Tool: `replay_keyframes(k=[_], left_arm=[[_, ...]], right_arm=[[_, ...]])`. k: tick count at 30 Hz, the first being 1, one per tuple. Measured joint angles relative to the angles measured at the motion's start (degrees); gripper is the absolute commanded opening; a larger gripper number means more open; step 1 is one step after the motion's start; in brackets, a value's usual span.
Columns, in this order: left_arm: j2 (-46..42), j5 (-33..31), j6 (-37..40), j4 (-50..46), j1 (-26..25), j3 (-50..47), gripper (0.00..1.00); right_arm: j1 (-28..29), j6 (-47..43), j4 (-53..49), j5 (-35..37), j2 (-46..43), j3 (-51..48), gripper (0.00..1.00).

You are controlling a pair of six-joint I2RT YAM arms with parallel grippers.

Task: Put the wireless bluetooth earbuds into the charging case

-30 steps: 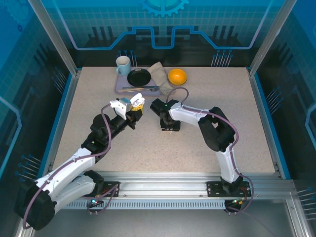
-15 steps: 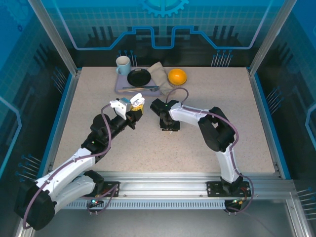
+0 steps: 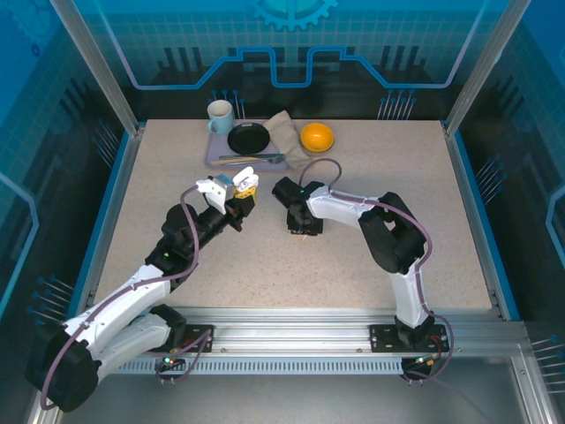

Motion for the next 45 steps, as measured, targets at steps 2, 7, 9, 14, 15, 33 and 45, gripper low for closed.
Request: replay_keyframes(k=[2, 7, 9, 14, 15, 33, 45], left_arm=[[0.0, 0.0, 0.0, 0.0, 0.0, 0.1, 0.0], [0.0, 0.0, -0.6, -0.1, 0.0, 0.7, 0.0], [0.0, 0.0, -1.0, -0.2, 0.0, 0.8, 0.0], [0.0, 0.0, -1.3, -0.2, 0.0, 0.8, 0.0], [0.0, 0.0, -1.3, -0.2, 0.0, 0.8, 0.0], [0.4, 0.0, -1.4, -0.2, 0.0, 1.2, 0.0], [0.4, 0.1, -1.4, -0.7, 0.0, 1.9, 0.0]], right_arm=[[0.0, 0.0, 0.6, 0.0, -0.3, -0.5, 0.31], [-0.2, 0.0, 1.3, -0.3, -0.5, -1.1, 0.37], [-0.2, 0.0, 1.3, -0.4, -0.6, -1.2, 0.39], [-0.2, 0.0, 1.8, -0.4, -1.1, -2.0, 0.38], [-0.2, 0.0, 2.0, -0.4, -1.2, -2.1, 0.37], [-0.2, 0.0, 5.2, -0.9, -3.1, -4.9, 0.2], [-0.2, 0.0, 4.2, -1.0, -5.7, -7.6, 0.2]])
